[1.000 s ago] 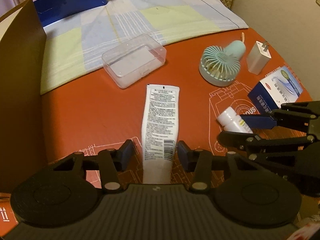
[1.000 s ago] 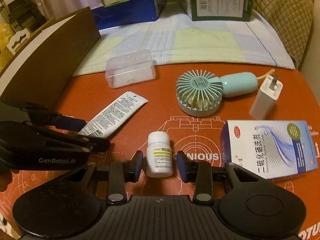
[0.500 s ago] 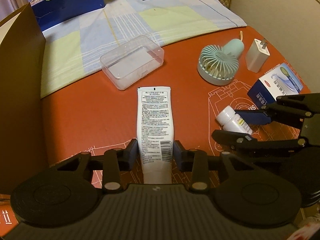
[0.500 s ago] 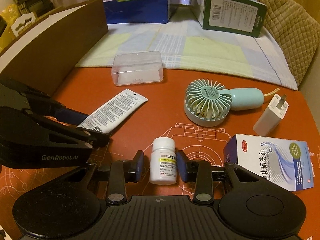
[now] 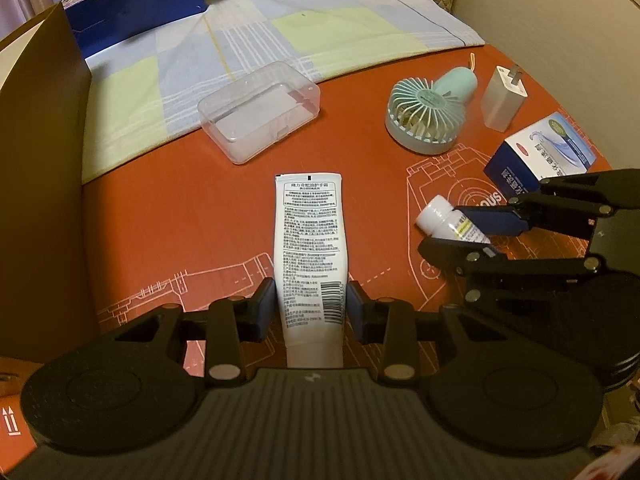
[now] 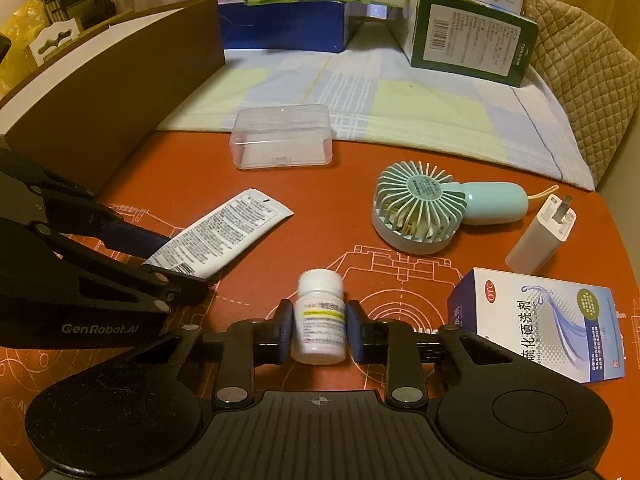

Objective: Organize rigid objects
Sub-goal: 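Lift the tube and pill bottle off the mat with both tools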

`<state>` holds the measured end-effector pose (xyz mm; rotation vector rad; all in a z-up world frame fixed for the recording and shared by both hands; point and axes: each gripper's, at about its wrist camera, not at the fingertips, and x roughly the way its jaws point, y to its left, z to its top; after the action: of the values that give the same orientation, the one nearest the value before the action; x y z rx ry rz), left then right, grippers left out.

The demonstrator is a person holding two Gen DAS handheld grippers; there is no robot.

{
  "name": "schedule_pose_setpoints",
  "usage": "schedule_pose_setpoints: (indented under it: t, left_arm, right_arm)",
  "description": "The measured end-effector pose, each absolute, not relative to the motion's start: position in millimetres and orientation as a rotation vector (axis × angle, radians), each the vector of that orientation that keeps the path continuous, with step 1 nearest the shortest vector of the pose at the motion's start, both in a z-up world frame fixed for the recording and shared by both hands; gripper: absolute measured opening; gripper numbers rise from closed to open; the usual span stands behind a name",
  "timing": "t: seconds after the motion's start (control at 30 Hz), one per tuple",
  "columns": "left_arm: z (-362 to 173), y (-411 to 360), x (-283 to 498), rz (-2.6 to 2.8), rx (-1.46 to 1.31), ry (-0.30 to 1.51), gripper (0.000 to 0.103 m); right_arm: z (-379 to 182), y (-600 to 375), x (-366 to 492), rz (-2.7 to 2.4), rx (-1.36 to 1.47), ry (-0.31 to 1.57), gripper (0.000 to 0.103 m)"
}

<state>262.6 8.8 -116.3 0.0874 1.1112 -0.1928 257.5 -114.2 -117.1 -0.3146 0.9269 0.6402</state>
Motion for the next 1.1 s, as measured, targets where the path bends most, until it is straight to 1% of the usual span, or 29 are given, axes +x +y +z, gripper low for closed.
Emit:
schedule_pose_setpoints:
  t: [0.6,0.83,1.1]
  left_arm:
    - [-114,15,245,-0.183,0.047,1.109,0.032]
    - [-101,21,237,-0.182,0.020,1.076,0.032]
    - [-89,28,229,-0.179,0.004,1.043,0.032]
  right_arm:
    - [-117,-118,245,0.663,-0.310,0.940,0.024]
    - [-112,-124,244,0.663,-0.254,0.986,0.024]
    - [-98,-125,240,0.670,-0.229,0.959,0.024]
